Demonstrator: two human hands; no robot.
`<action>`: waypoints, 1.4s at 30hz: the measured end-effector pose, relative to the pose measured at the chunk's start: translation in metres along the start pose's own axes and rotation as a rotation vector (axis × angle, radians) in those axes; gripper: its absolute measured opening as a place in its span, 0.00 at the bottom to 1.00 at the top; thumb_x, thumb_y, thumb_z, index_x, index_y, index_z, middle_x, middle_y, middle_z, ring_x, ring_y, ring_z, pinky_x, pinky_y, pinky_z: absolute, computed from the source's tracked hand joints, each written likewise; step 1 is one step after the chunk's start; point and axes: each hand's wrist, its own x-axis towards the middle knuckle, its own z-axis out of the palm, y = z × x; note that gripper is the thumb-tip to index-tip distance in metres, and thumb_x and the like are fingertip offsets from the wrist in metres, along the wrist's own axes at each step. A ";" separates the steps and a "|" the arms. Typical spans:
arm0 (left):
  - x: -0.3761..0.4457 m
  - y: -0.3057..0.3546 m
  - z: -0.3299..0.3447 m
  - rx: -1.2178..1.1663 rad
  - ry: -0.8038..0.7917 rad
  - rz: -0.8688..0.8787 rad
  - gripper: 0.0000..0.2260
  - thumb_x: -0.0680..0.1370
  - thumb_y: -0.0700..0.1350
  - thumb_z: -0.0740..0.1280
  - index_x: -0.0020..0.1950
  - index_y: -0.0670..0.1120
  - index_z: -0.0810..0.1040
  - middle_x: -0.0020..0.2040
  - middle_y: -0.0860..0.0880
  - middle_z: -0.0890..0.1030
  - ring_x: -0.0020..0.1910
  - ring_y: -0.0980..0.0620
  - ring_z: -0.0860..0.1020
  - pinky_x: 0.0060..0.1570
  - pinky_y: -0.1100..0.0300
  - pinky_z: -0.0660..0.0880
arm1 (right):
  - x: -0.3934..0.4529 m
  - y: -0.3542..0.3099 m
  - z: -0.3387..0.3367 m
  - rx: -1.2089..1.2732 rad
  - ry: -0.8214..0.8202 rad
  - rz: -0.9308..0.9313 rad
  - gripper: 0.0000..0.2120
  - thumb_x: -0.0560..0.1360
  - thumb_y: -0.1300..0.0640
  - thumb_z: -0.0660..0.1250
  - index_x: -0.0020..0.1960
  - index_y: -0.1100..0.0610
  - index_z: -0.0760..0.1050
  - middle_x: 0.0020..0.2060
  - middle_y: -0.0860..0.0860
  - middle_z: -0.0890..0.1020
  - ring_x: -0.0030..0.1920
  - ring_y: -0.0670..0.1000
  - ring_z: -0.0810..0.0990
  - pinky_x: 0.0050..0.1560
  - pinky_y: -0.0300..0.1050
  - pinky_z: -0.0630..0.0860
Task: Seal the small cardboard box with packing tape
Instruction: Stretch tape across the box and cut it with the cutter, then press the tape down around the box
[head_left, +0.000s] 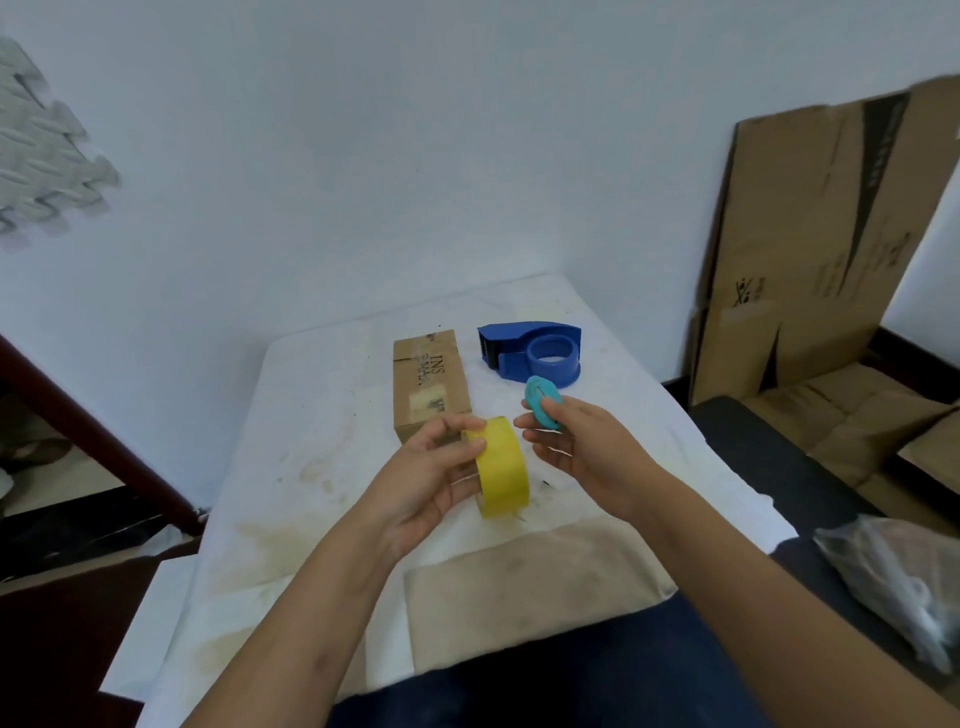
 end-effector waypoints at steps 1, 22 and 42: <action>0.003 -0.003 0.006 -0.032 0.006 0.003 0.08 0.77 0.32 0.66 0.53 0.42 0.79 0.50 0.43 0.85 0.43 0.48 0.85 0.42 0.55 0.84 | -0.001 0.001 -0.003 0.003 -0.007 -0.013 0.14 0.82 0.51 0.59 0.61 0.56 0.77 0.53 0.53 0.84 0.53 0.51 0.82 0.54 0.43 0.78; 0.047 -0.026 0.055 0.109 0.043 0.070 0.05 0.79 0.40 0.67 0.54 0.46 0.80 0.52 0.43 0.83 0.47 0.50 0.83 0.47 0.59 0.80 | -0.007 -0.020 -0.031 -0.659 0.126 -0.295 0.13 0.77 0.50 0.65 0.50 0.58 0.82 0.43 0.59 0.83 0.41 0.50 0.77 0.43 0.44 0.73; 0.032 -0.014 0.054 0.595 0.086 0.260 0.16 0.81 0.38 0.62 0.65 0.54 0.77 0.61 0.51 0.77 0.45 0.55 0.84 0.39 0.67 0.79 | 0.005 -0.010 -0.046 -1.009 0.268 -0.469 0.11 0.77 0.55 0.64 0.49 0.63 0.79 0.46 0.57 0.81 0.47 0.56 0.78 0.49 0.50 0.74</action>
